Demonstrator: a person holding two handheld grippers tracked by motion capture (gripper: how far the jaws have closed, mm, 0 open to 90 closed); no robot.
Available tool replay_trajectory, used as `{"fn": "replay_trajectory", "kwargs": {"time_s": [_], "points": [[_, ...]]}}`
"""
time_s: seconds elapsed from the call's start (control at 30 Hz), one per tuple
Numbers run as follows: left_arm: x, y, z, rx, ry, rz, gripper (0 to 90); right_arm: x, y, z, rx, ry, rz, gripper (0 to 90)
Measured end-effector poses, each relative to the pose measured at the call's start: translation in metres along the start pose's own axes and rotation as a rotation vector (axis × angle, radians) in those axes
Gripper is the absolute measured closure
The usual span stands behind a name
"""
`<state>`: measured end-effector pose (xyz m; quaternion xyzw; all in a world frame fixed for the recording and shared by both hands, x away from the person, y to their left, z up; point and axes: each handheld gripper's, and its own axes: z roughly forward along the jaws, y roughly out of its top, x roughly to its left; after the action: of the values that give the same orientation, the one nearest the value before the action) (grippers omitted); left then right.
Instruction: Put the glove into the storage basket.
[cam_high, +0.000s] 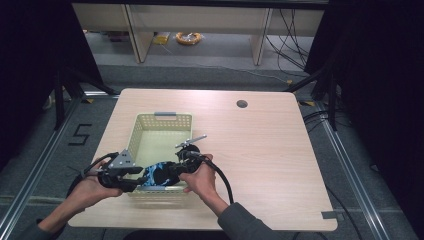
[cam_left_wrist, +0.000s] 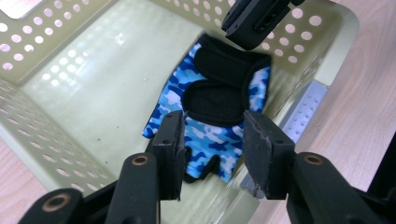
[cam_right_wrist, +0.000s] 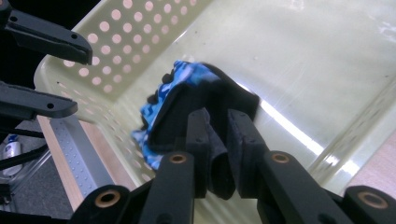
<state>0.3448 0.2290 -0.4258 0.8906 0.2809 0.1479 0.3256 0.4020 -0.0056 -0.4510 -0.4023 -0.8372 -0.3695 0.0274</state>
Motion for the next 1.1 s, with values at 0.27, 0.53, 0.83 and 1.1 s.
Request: {"fn": "replay_trajectory", "kwargs": {"time_s": [0.27,0.53,0.83,1.1], "points": [[-0.002,0.001,0.000,-0.002,-0.003,-0.007,53.2,0.002,0.007,-0.008,-0.033,-0.041,-0.058,74.3],[-0.007,0.004,0.000,-0.013,0.008,-0.039,43.7,0.002,0.006,-0.020,-0.058,-0.011,-0.049,69.4],[-0.020,0.011,0.000,-0.060,-0.008,-0.066,35.4,-0.008,-0.002,-0.042,-0.132,0.045,-0.052,61.4],[-0.035,0.018,0.004,-0.099,-0.046,-0.092,29.2,-0.023,-0.016,-0.069,-0.195,0.088,-0.030,56.4]]}}
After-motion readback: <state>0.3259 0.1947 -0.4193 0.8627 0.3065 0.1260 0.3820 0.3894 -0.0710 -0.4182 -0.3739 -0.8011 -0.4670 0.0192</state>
